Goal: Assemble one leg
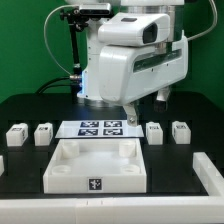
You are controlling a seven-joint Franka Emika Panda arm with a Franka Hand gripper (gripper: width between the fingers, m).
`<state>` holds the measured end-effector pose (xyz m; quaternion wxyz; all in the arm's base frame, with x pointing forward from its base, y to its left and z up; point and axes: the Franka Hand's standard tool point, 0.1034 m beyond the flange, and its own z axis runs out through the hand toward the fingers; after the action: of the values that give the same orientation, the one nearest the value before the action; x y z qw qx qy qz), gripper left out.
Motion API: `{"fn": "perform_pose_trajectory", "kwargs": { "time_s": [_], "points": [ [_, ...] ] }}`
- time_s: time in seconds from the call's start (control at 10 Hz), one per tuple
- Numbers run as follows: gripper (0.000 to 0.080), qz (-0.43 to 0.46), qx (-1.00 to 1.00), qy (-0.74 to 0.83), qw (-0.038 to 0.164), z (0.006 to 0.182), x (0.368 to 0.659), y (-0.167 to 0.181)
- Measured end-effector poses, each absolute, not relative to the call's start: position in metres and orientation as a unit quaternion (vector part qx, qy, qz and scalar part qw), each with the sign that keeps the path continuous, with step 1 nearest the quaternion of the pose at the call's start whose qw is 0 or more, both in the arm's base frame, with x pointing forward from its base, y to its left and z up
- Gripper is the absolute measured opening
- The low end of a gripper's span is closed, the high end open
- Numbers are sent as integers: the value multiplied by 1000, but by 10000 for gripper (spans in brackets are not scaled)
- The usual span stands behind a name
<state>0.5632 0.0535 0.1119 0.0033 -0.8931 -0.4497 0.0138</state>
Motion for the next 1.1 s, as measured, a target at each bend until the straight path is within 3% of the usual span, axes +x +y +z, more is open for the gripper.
{"fn": "perform_pose_trajectory", "kwargs": {
  "time_s": [0.4, 0.7, 0.8, 0.9, 1.1],
  "points": [
    [650, 2, -763, -646, 3, 62, 468, 0],
    [650, -2, -716, -698, 14, 18, 448, -25],
    [650, 1, -718, -696, 19, 12, 448, -27],
    [622, 0, -719, -695, 18, 13, 448, -27],
    [351, 1, -719, -694, 19, 12, 447, -28]
  ]
}}
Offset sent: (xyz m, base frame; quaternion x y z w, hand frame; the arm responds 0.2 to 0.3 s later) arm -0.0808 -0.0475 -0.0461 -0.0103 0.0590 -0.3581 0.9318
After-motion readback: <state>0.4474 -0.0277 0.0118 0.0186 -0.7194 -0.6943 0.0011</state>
